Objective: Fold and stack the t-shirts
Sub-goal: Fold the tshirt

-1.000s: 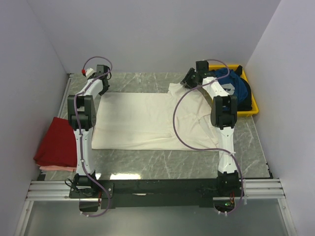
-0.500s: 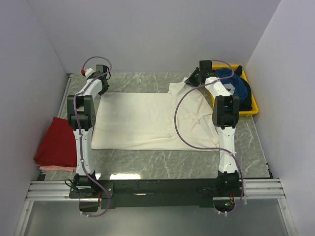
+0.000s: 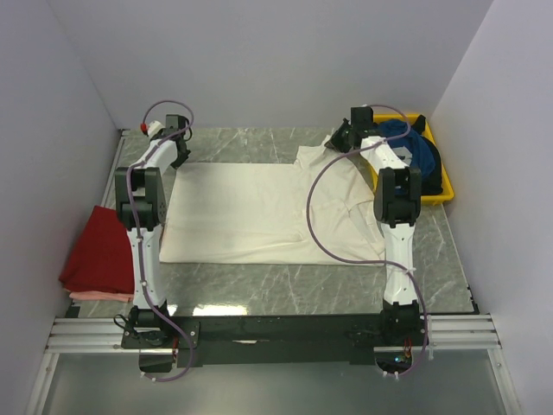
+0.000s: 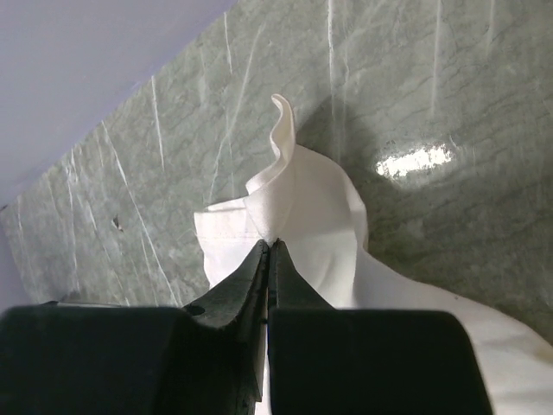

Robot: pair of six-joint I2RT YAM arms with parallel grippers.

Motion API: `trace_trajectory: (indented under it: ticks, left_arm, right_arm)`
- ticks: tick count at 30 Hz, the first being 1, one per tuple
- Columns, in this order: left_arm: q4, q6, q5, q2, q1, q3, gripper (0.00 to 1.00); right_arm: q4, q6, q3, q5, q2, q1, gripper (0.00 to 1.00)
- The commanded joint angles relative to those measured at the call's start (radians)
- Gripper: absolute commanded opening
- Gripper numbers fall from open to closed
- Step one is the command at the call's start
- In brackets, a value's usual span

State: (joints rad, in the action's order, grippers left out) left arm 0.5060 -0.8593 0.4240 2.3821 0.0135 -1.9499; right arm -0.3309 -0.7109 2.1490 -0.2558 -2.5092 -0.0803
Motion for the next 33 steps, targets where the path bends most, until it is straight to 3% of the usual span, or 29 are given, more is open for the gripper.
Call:
trace_trajectory:
  ticks: [1, 18, 33]
  left_arm:
    - [-0.007, 0.005, -0.004, -0.090, -0.033, 0.019, 0.00]
    - [-0.024, 0.022, -0.067, -0.139, -0.053, 0.034, 0.00]
    - [-0.100, 0.006, -0.123, -0.331, -0.066, 0.256, 0.00]
  right_arm:
    - [0.044, 0.053, -0.020, -0.008, 0.119, 0.004, 0.00]
    - [0.012, 0.139, -0.126, 0.067, 0.283, 0.002, 0.00]
    - [-0.023, 0.143, -0.451, 0.202, 0.518, -0.052, 0.00]
